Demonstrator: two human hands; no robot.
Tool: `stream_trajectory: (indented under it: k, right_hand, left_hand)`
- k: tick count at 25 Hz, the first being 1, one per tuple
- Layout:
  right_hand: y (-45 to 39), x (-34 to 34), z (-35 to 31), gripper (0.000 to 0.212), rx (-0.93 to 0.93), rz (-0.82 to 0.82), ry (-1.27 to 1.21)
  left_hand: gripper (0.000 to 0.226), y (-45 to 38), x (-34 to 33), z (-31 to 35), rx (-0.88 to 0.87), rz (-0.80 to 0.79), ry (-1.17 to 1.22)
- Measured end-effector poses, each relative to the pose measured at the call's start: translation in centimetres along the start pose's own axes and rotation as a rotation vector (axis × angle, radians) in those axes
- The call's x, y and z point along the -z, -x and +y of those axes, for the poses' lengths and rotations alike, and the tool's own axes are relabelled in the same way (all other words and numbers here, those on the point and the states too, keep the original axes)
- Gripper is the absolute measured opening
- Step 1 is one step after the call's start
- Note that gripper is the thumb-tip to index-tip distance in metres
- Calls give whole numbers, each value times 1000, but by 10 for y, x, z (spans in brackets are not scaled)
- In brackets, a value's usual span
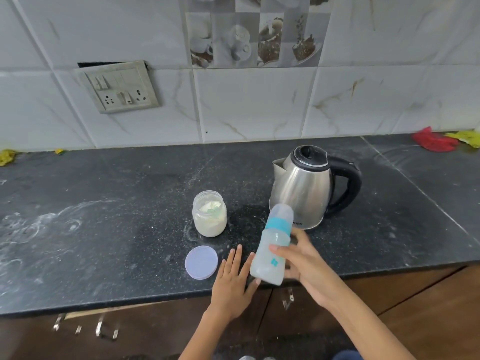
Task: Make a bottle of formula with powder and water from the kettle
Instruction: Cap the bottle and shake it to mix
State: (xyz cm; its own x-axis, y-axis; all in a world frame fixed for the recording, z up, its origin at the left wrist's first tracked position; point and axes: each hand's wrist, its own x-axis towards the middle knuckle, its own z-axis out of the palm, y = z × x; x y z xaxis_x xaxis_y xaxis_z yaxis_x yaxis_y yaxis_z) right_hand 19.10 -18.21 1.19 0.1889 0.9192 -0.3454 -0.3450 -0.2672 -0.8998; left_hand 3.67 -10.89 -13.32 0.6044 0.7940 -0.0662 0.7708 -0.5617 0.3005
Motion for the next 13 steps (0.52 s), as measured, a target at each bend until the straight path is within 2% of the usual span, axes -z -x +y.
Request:
stream_trajectory:
  k: [3, 7, 9, 11, 13]
  right_hand:
    - [-14, 6, -8, 80, 240, 128, -140]
    - [-7, -5, 9, 92, 153, -33, -59]
    - [-14, 1, 10, 87, 205, 101, -204]
    - [-17, 4, 8, 84, 207, 181, -283]
    - [-11, 1, 17, 85, 141, 67, -136]
  left_hand:
    - [69, 1, 0, 0, 16, -54, 21]
    - [67, 1, 0, 2, 5, -18, 34]
    - [73, 0, -1, 0, -27, 48, 12]
    - [72, -1, -2, 1, -23, 39, -30]
    - [62, -2, -8, -1, -10, -10, 9]
